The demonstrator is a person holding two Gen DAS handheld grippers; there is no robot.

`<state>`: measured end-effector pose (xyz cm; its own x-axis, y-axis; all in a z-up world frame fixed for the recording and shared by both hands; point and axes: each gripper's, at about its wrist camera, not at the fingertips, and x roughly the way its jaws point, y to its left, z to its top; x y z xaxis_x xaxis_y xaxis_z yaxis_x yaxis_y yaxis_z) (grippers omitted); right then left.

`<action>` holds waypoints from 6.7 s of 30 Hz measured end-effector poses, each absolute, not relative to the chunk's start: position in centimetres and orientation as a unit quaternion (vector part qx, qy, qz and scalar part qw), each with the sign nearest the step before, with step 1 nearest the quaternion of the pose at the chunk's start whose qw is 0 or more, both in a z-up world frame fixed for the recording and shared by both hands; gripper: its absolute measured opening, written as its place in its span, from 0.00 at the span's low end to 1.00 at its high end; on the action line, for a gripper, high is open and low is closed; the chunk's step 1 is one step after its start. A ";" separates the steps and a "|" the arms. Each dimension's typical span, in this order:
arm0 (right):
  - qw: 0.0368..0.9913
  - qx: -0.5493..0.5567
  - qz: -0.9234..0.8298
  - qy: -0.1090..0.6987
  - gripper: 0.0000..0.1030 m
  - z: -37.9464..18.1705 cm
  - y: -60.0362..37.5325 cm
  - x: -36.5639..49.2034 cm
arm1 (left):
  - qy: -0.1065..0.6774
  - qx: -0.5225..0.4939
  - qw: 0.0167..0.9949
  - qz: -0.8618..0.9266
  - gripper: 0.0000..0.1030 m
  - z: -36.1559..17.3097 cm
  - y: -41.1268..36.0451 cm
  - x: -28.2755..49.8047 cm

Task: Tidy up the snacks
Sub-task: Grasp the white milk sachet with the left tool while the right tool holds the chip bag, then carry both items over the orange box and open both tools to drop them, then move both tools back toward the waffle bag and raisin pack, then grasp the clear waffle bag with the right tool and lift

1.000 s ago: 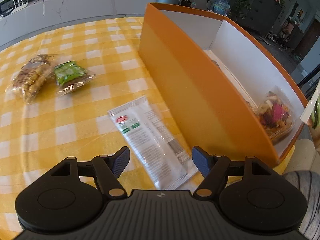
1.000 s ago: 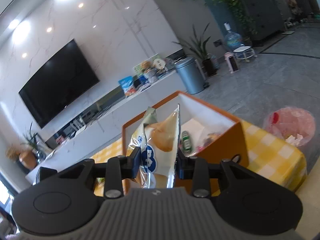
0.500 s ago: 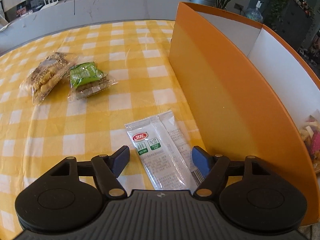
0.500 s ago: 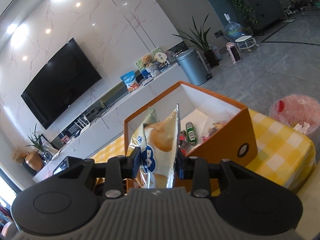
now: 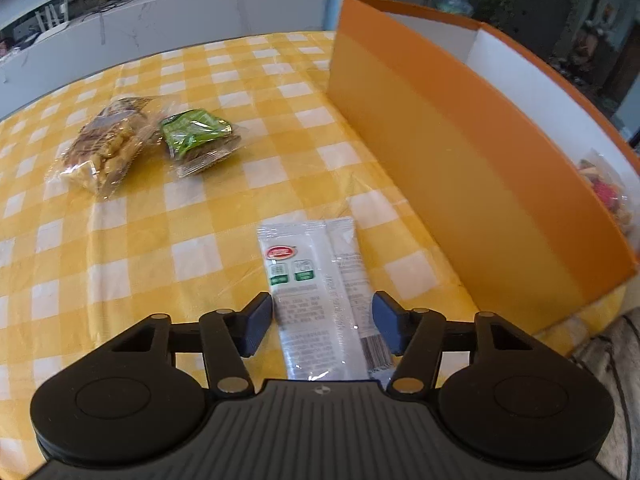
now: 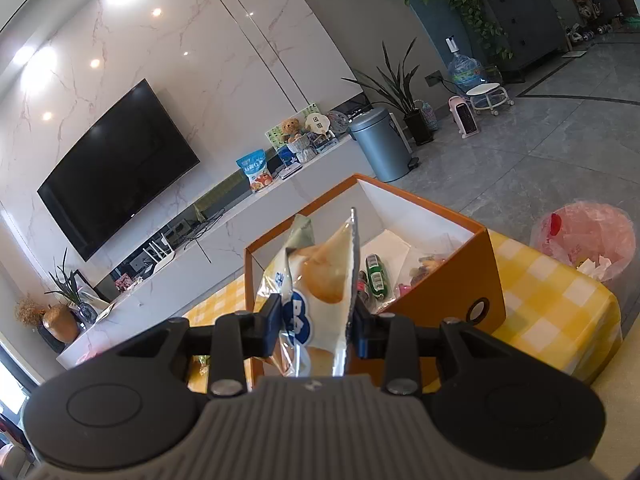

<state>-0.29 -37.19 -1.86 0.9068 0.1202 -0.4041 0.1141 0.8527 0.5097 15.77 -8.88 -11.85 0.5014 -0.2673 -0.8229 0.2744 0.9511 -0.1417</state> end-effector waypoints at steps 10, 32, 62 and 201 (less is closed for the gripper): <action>0.939 0.260 0.001 0.224 0.33 -1.6 -36.4 0.2 | 0.486 0.031 0.867 -0.110 0.83 -12.4 -11.6 16.4; 0.939 0.267 0.003 0.217 0.33 -1.2 -36.5 0.8 | 0.441 -0.010 0.893 -0.092 0.55 -8.1 -9.4 13.2; 0.899 0.235 -0.045 0.366 0.32 -4.7 -34.2 22.8 | 0.346 -0.086 0.926 -0.126 0.55 -0.4 -6.2 14.0; 0.806 -0.306 0.265 0.432 0.97 -11.2 2.1 30.2 | 0.422 -0.144 0.878 0.174 0.87 -8.0 18.2 14.4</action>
<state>30.22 2.14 -11.16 0.4870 0.1626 -0.8581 -0.6915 0.6719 -0.2651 14.36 18.18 -7.98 0.5833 0.1839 -0.7911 -0.4271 0.8980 -0.1061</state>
